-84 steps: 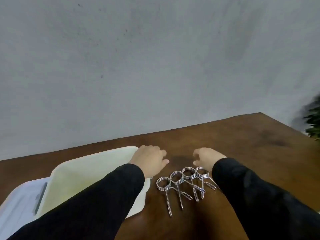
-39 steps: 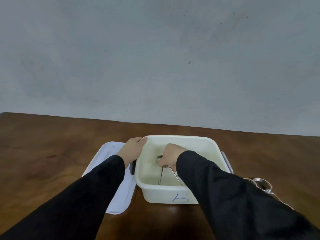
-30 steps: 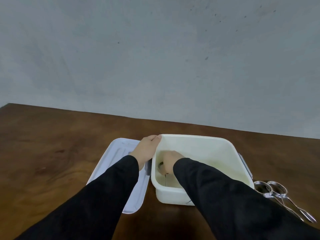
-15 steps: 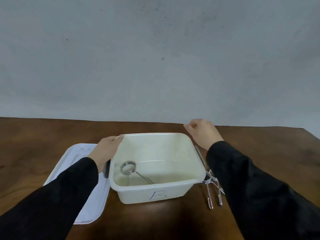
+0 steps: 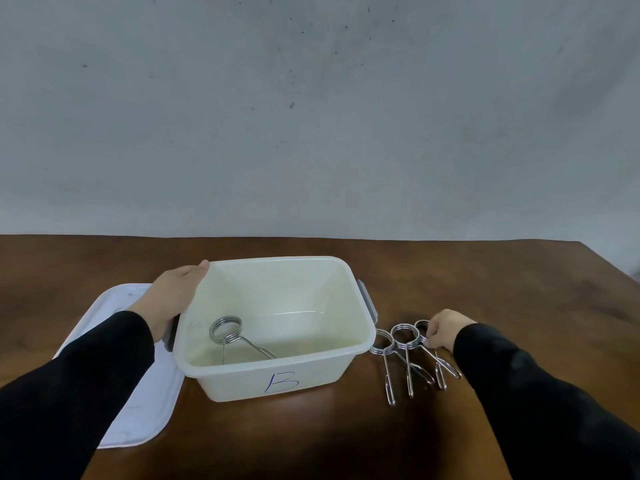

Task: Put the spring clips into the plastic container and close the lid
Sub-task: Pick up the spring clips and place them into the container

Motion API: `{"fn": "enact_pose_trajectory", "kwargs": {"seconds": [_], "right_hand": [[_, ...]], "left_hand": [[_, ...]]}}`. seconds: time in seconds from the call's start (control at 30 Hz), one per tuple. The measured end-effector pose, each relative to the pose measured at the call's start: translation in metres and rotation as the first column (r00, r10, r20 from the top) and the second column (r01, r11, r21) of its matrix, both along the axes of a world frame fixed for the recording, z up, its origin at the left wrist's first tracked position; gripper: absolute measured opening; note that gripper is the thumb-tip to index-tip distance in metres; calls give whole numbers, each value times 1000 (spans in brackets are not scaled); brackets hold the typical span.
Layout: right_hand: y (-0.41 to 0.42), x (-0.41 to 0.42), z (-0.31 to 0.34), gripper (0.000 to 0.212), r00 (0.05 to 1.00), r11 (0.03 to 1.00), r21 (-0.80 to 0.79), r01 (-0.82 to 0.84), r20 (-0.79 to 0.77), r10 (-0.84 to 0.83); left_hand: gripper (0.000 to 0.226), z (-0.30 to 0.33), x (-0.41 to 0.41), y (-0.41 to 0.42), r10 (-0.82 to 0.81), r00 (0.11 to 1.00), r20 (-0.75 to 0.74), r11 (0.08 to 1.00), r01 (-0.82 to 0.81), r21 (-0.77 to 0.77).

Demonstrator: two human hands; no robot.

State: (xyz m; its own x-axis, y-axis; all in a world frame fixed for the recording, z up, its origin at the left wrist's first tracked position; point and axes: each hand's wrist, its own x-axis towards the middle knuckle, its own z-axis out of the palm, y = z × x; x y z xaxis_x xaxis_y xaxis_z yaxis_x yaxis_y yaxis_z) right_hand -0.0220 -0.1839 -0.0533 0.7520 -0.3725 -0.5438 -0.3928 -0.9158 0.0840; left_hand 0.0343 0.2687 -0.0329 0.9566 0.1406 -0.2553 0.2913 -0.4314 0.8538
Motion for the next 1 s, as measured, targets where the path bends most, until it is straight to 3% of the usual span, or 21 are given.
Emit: {"fn": "enact_pose_trajectory", "kwargs": {"seconds": [0.33, 0.47, 0.7, 0.87, 1.0], "right_hand": [[-16, 14, -9, 47, 994, 992, -92, 90, 71, -84], [-17, 13, -3, 39, 983, 992, -40, 121, 147, -113], [-16, 11, 1, 26, 951, 989, 35, 140, 273, -145], [-8, 15, 30, 12, 891, 993, 90, 78, 440, -110], [32, 26, 92, 14, 819, 989, 109, -104, 574, 23]], "left_hand": [[34, -4, 3, 1, -12, 999, 37, 1000, 11, 4], [42, -3, 2, 2, -77, 993, 88, 996, 73, 55], [36, -5, 10, 5, -227, 946, 233, 955, 170, 241], [36, -9, 14, 7, -249, 945, 213, 944, 186, 274], [39, -10, 16, 7, -280, 942, 186, 923, 211, 323]]}}
